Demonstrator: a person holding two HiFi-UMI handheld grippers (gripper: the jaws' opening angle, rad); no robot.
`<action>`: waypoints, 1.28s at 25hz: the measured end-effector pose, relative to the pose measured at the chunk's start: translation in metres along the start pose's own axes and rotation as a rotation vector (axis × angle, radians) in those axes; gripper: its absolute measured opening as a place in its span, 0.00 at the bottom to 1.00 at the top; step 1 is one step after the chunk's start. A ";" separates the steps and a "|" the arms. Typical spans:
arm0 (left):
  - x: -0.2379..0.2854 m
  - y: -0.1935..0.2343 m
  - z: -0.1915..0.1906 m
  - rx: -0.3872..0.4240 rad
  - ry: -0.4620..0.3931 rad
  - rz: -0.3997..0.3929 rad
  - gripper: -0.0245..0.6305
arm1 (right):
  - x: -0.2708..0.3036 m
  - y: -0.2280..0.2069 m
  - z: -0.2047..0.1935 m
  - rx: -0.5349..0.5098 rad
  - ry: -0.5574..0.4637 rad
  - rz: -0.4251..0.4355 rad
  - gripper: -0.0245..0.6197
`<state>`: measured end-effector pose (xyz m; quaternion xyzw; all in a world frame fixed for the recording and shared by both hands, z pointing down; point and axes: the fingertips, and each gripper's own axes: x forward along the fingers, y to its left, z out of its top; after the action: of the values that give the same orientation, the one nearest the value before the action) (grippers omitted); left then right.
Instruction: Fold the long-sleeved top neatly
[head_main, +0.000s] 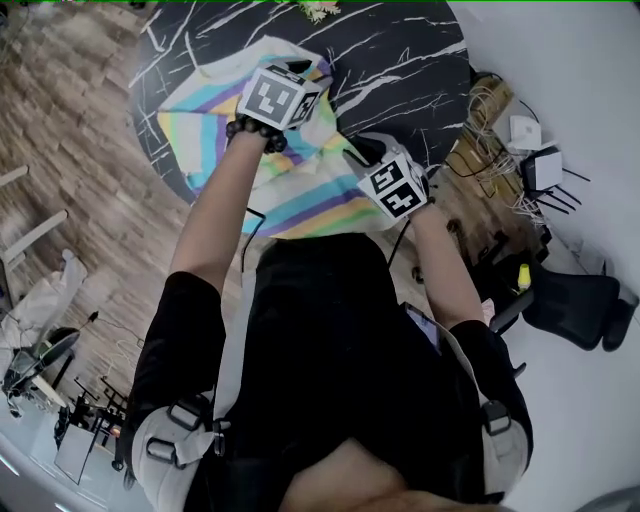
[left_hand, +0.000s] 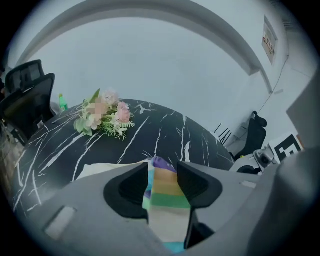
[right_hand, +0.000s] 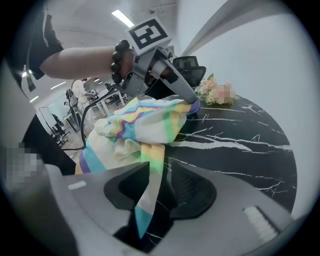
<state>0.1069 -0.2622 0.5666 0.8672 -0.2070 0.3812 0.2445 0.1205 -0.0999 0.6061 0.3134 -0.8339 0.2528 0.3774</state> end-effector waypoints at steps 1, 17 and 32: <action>0.008 0.001 -0.003 0.001 0.027 -0.007 0.33 | 0.002 -0.001 -0.001 0.014 -0.006 0.003 0.26; 0.005 0.034 0.015 -0.190 -0.148 -0.070 0.07 | -0.001 -0.007 -0.018 0.044 -0.014 -0.010 0.05; -0.006 0.055 0.010 -0.228 -0.242 -0.099 0.24 | -0.024 -0.027 -0.035 0.188 -0.019 -0.087 0.11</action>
<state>0.0789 -0.3108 0.5703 0.8826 -0.2342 0.2353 0.3330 0.1689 -0.0875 0.6122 0.3859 -0.7956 0.3102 0.3491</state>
